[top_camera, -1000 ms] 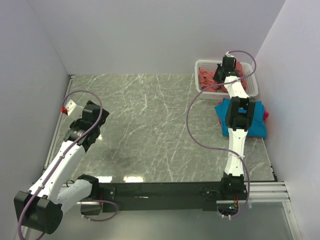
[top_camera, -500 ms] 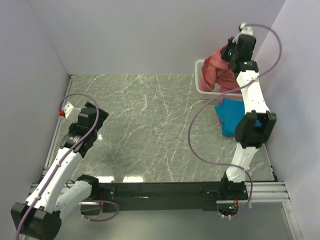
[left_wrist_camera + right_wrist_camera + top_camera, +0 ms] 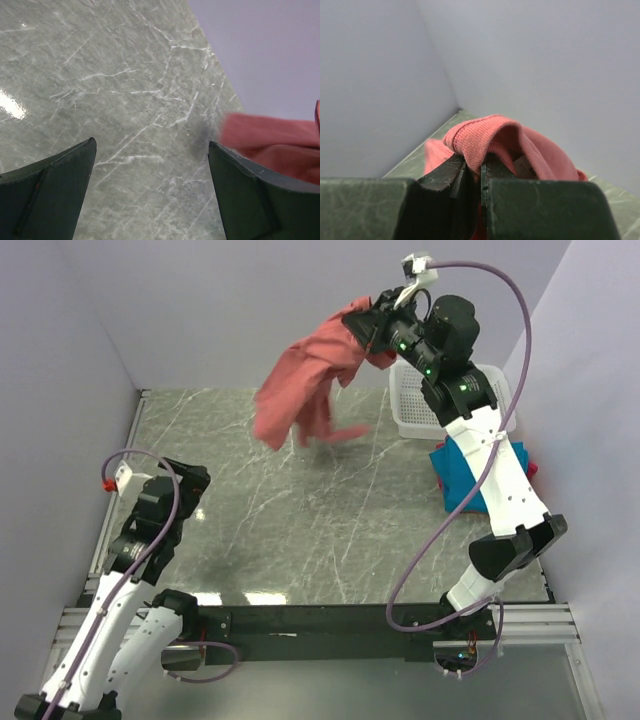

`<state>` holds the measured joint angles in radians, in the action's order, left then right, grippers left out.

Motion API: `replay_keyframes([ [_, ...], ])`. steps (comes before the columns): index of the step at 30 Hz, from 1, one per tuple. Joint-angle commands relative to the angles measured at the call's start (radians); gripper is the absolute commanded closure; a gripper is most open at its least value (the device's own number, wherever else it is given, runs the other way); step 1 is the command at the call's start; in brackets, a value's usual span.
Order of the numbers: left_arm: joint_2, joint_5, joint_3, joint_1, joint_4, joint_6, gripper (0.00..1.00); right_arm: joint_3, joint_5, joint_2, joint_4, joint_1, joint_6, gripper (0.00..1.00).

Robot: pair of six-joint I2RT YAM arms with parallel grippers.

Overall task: Fold and stack the t-shirts
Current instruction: Move the tshirt to the center of the board, then flatten the tshirt out

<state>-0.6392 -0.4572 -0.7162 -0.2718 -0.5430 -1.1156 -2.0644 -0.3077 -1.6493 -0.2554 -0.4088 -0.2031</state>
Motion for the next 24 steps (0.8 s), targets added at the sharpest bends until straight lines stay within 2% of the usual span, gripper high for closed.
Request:
replay_keyframes([
  [1, 0.056, 0.002, -0.002, 0.002, -0.052, -0.033, 0.01, 0.078, -0.07, 0.029, 0.067, 0.021, -0.082, 1.0],
  [2, 0.067, -0.006, 0.001, 0.002, -0.073, -0.039, 0.01, 0.114, -0.071, 0.037, 0.062, 0.021, -0.081, 1.0],
  [4, 0.088, -0.024, 0.004, 0.002, -0.086, -0.052, 0.01, 0.287, -0.041, 0.089, 0.068, 0.024, -0.078, 0.97],
  [5, 0.095, -0.029, 0.004, 0.002, -0.093, -0.056, 0.01, 0.37, -0.022, 0.117, 0.09, 0.025, -0.078, 0.94],
  [6, 0.096, -0.031, 0.006, 0.0, -0.098, -0.058, 0.01, 0.544, 0.005, 0.168, 0.114, 0.027, -0.082, 0.87],
  [7, 0.095, -0.028, 0.008, 0.002, -0.097, -0.055, 0.01, 0.626, 0.056, 0.192, 0.136, 0.03, -0.085, 0.62],
  [10, 0.066, 0.003, 0.014, 0.002, -0.072, -0.033, 0.0, 0.887, 0.158, 0.262, 0.151, 0.045, -0.119, 0.31],
  [13, -0.005, 0.043, 0.017, 0.002, -0.057, -0.01, 0.0, 1.018, 0.298, 0.324, 0.11, 0.053, -0.133, 0.25],
  [17, -0.128, 0.075, 0.024, 0.002, -0.074, -0.01, 0.01, 1.112, 0.286, 0.41, 0.123, -0.001, -0.139, 0.19],
  [20, -0.214, 0.115, 0.041, 0.002, -0.069, -0.01, 0.01, 1.119, 0.306, 0.405, 0.105, -0.143, -0.108, 0.19],
  [24, -0.258, 0.101, 0.06, 0.003, -0.084, -0.042, 0.01, 1.072, 0.331, 0.278, 0.12, -0.379, -0.087, 0.19],
])
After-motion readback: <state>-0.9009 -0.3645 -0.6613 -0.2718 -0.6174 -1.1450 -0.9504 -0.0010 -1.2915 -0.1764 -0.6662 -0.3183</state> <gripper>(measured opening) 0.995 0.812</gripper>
